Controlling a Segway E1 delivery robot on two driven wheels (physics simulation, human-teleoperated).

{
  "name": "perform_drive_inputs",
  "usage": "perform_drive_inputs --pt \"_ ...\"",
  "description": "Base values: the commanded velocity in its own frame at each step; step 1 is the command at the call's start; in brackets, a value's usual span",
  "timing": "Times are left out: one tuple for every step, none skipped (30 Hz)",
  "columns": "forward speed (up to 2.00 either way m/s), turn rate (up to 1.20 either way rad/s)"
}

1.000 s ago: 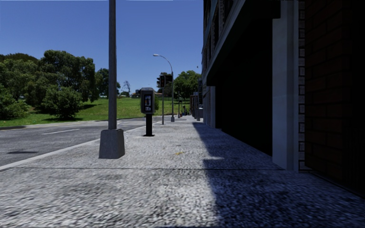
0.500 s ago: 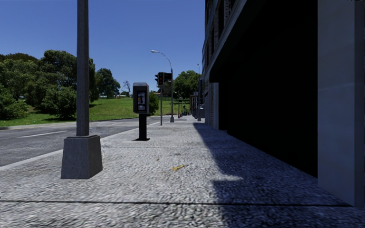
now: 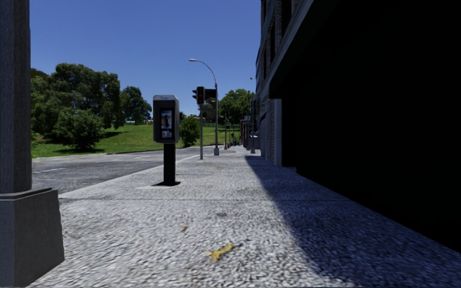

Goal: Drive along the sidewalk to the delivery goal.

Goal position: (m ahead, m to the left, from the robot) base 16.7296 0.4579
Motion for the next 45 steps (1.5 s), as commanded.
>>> perform_drive_inputs --pt "2.0 0.0" --pt "2.0 0.0" --pt "2.0 0.0" --pt "2.0 0.0" --pt "2.0 0.0" --pt "2.0 0.0" --pt "2.0 0.0" --pt "2.0 0.0" --pt "2.0 0.0" --pt "2.0 0.0" --pt "2.0 0.0" --pt "2.0 0.0" --pt "2.0 0.0" --pt "2.0 0.0" --pt "2.0 0.0" --pt "2.0 0.0" --pt "2.0 0.0" --pt "2.0 0.0" --pt "2.0 0.0" --pt "2.0 0.0" --pt "2.0 0.0" --pt "2.0 0.0" --pt "2.0 0.0" --pt "2.0 0.0" --pt "2.0 0.0" --pt "2.0 0.0" --pt "2.0 0.0" --pt "2.0 0.0" --pt "2.0 0.0" --pt "2.0 0.0" --pt "2.0 0.0" --pt "2.0 0.0" --pt "2.0 0.0" --pt "2.0 0.0" --pt "2.0 0.0" --pt "2.0 0.0" --pt "2.0 0.0" --pt "2.0 0.0" --pt "2.0 0.0" --pt "2.0 0.0" --pt "2.0 0.0" --pt "2.0 0.0" --pt "2.0 0.0" --pt "2.0 0.0" --pt "2.0 0.0"
